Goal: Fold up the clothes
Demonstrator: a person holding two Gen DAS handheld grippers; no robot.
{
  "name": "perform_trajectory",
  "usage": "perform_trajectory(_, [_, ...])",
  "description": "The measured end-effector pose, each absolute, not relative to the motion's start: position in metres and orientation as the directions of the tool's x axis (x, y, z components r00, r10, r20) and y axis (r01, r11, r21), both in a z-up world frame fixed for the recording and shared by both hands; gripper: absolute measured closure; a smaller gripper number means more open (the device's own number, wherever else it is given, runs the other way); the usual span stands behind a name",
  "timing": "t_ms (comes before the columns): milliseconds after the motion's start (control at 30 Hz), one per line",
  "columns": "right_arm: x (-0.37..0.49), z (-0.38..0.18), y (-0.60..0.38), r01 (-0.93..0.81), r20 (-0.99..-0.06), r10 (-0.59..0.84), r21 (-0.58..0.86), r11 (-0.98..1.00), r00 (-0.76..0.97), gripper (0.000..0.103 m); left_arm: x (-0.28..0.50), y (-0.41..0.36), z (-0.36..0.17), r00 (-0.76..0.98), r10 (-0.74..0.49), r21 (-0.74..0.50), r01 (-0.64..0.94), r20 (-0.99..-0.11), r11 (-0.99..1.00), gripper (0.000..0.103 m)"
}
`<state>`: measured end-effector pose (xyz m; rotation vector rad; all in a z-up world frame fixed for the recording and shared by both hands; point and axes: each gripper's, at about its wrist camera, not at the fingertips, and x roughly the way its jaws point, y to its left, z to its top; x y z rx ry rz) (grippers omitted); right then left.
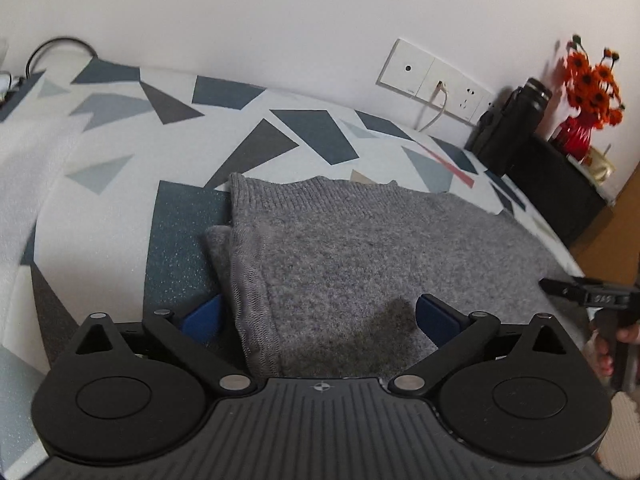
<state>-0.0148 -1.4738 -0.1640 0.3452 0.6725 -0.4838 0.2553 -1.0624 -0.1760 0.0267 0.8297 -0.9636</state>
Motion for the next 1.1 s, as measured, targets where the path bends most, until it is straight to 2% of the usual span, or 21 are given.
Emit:
perform_trajectory(200, [-0.018, -0.167, -1.471, 0.532, -0.641, -0.331, 0.145, 0.835, 0.693, 0.001, 0.24, -1.077, -0.178, 0.369, -0.657, -0.201, 0.755, -0.658, 0.625, 0.001])
perform_trajectory(367, [-0.019, -0.168, -1.47, 0.533, -0.629, -0.338, 0.145, 0.833, 0.7, 0.001, 0.229, -1.079, -0.186, 0.429, -0.659, -0.144, 0.762, -0.618, 0.631, 0.0])
perform_trajectory(1100, [-0.021, -0.17, -1.466, 0.554, -0.614, -0.364, 0.145, 0.82, 0.7, 0.001, 0.228, -1.067, -0.187, 0.426, -0.698, -0.215, 0.745, -0.575, 0.631, 0.0])
